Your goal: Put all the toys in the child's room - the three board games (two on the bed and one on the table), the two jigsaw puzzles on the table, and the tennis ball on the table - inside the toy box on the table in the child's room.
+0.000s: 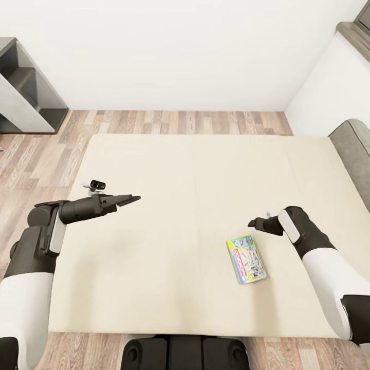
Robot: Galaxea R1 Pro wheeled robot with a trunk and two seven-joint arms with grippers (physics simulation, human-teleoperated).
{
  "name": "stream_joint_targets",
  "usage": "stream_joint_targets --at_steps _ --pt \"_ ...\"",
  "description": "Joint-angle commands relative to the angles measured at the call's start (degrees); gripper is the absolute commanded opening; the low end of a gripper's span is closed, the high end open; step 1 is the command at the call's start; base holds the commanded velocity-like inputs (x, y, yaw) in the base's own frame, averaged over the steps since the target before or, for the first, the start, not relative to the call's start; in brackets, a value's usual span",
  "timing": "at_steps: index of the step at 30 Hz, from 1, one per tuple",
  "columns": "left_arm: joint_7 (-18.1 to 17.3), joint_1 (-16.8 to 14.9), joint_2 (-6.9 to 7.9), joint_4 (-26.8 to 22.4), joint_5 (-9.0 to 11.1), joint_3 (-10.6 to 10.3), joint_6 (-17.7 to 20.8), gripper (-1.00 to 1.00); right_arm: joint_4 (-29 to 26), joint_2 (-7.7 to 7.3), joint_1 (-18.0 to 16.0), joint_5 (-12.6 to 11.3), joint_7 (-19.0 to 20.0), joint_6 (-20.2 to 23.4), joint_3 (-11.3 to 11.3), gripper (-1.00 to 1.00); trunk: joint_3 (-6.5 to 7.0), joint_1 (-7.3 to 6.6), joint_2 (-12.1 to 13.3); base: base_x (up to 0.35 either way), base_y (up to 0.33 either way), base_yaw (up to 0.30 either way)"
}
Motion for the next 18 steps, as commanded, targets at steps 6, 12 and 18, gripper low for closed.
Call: stream_joint_targets --at_steps 6,12,18 --pt "-0.2 0.0 0.09 0.0 0.0 0.0 0.6 1.00 -0.1 -0.89 0.0 -0.7 -0.4 0.2 0.2 1.00 -0.64 0.03 -0.1 0.000 0.000 0.000" --pt "-0.2 0.0 0.16 0.0 -0.1 -0.1 0.6 1.00 -0.2 -1.08 -0.1 -0.7 -0.3 0.2 0.1 1.00 -1.21 0.03 -0.1 0.000 0.000 0.000" --pt "-0.2 0.0 0.19 0.0 -0.1 -0.1 0.6 1.00 -0.3 -1.14 -0.1 -0.7 -0.3 0.2 0.1 1.00 -1.78 0.03 -0.1 0.000 0.000 0.000"
